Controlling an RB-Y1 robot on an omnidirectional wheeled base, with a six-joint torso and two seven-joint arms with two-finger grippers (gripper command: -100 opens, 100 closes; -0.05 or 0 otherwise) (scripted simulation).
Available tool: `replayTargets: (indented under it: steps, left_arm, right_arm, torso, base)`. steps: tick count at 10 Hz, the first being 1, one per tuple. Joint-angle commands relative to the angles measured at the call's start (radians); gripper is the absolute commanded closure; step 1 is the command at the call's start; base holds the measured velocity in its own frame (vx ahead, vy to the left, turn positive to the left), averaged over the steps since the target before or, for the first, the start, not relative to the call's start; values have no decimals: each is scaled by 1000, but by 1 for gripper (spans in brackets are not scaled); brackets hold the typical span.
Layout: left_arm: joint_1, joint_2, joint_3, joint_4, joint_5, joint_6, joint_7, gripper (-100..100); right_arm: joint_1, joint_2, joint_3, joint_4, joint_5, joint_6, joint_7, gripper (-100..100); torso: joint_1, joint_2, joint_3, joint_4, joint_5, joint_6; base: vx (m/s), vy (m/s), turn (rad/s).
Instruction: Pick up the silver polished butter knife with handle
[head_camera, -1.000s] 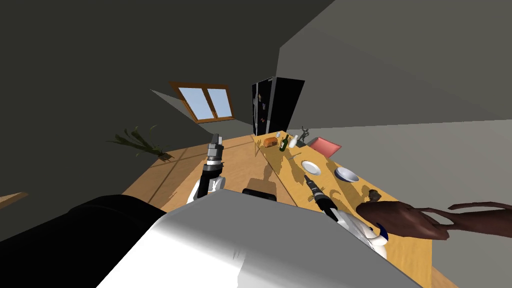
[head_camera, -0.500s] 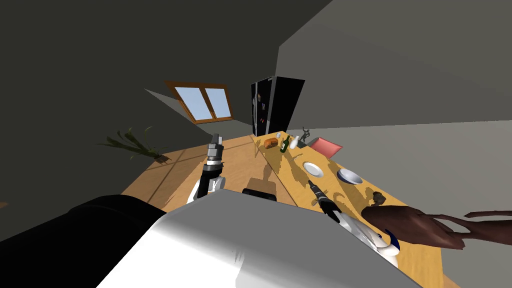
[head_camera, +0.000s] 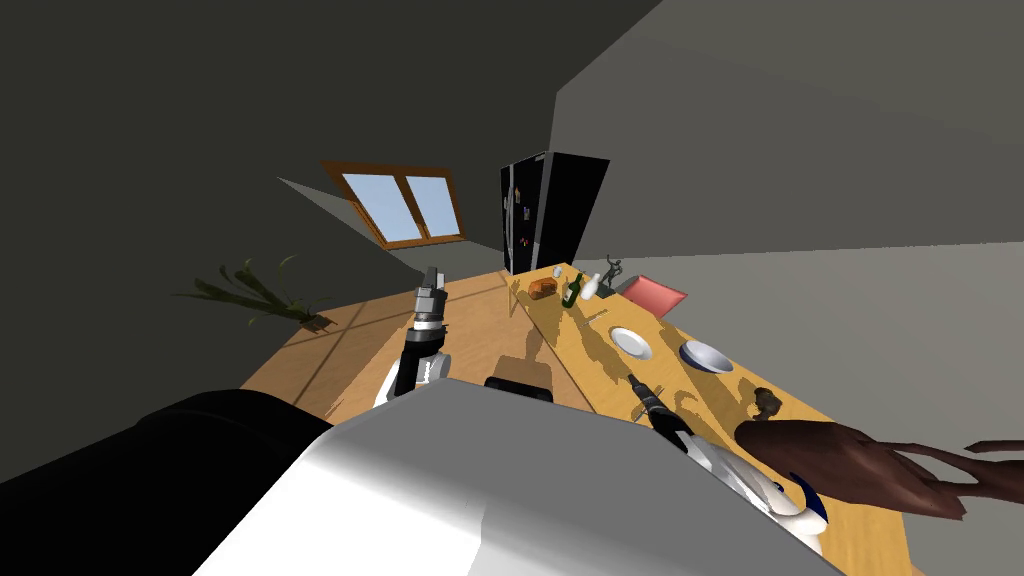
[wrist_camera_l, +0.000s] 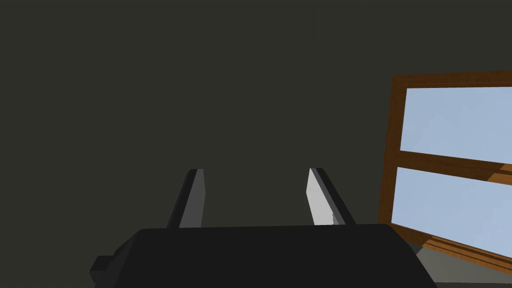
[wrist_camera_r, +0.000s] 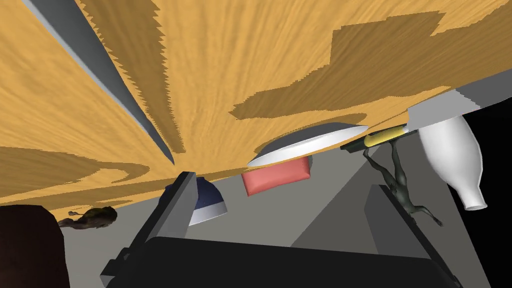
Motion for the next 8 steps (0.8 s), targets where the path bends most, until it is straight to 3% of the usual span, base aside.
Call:
replayTargets:
  steps: [1,7,8]
  left_arm:
    - [0,0,0,0,0,0,0,0]
    - [0,0,0,0,0,0,0,0]
    - [0,0,0,0,0,0,0,0]
  right_arm:
    - [-7,-16,5,31,-1,15,-4,-100]
    - [-40,-42,-3,204,22,123,23,-100]
    - [-40,-42,-3,204,22,123,23,-100]
  torso:
    - [0,0,0,0,0,0]
    - [0,0,0,0,0,0]
    - [1,0,0,0,0,0]
  base:
    - [44,22,-13]
    - [63,42,-18]
    - [55,32,-7]
